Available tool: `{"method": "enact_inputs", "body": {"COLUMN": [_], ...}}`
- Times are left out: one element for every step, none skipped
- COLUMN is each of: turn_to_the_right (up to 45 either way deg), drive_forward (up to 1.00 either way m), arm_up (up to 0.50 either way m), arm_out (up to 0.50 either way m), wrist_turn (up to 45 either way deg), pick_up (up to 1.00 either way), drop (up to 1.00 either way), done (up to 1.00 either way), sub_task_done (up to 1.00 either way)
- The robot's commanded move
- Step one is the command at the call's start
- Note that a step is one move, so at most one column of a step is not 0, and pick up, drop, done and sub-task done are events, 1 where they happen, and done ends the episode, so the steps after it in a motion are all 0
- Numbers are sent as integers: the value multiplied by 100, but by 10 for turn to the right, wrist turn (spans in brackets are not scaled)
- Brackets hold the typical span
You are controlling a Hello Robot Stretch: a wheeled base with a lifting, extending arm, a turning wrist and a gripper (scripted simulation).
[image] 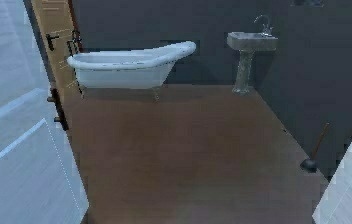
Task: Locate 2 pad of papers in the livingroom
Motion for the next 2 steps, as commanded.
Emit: {"method": "enact_inputs", "body": {"turn_to_the_right": [0, 30], "drive_forward": [100, 0], "arm_up": [0, 0], "arm_out": [0, 0], "wrist_turn": [0, 0], "pick_up": [0, 0], "drop": [0, 0], "done": [0, 0], "sub_task_done": [0, 0]}}
